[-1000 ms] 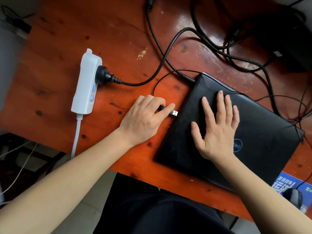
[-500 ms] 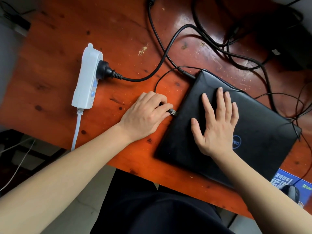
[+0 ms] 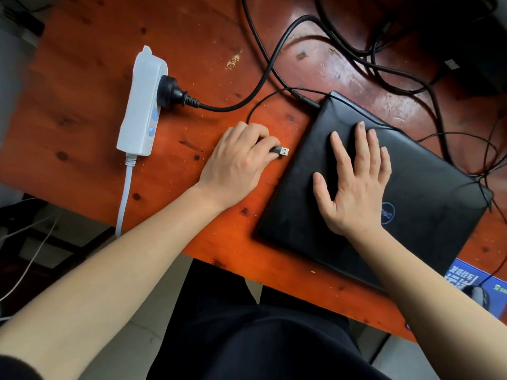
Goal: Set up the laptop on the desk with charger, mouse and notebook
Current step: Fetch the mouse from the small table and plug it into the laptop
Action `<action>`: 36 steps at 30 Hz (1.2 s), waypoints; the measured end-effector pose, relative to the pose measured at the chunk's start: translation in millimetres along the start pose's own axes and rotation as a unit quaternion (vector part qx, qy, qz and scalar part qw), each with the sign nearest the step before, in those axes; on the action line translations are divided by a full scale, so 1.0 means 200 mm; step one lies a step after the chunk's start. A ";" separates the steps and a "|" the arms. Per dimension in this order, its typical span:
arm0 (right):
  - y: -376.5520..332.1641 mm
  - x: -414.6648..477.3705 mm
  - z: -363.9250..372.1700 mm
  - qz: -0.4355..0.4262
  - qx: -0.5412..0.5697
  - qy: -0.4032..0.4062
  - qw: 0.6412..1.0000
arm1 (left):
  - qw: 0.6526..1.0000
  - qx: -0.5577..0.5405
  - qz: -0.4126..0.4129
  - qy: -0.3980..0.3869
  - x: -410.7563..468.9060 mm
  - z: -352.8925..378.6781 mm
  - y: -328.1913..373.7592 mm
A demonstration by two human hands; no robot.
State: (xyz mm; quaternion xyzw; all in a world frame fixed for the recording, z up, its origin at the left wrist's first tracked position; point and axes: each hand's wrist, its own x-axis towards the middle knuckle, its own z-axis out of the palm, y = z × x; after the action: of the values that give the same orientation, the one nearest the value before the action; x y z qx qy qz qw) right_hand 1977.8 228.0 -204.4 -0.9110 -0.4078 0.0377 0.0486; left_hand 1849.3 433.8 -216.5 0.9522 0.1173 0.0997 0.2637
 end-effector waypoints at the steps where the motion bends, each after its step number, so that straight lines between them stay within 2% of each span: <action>1: 0.00 0.00 0.00 -0.001 0.000 0.001 1.000 | 1.000 0.004 0.007 -0.002 0.00 0.00 0.00; 7: 0.01 0.00 0.01 -0.003 0.003 0.022 1.000 | 0.998 0.022 0.058 0.013 -0.01 0.02 -0.02; 19: 0.01 -0.01 0.02 0.001 -0.005 0.023 1.000 | 0.997 0.008 0.074 0.015 0.01 0.04 0.00; 25: 0.01 -0.01 0.02 0.002 -0.004 0.021 1.000 | 0.988 0.026 0.151 0.005 0.09 0.03 0.00; 33: 0.01 -0.01 0.02 0.004 -0.004 0.017 1.000 | 0.995 -0.011 0.096 0.011 0.04 0.05 -0.01; 36: 0.00 -0.01 0.01 0.003 0.001 0.016 1.000 | 0.999 -0.015 0.037 0.021 0.04 0.04 -0.01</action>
State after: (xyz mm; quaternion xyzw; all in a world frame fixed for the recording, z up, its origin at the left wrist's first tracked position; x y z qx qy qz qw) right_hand 1976.8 227.1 -206.0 -0.9126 -0.4042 0.0241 0.0562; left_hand 1858.8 433.8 -223.2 0.9497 0.0864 0.1307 0.2713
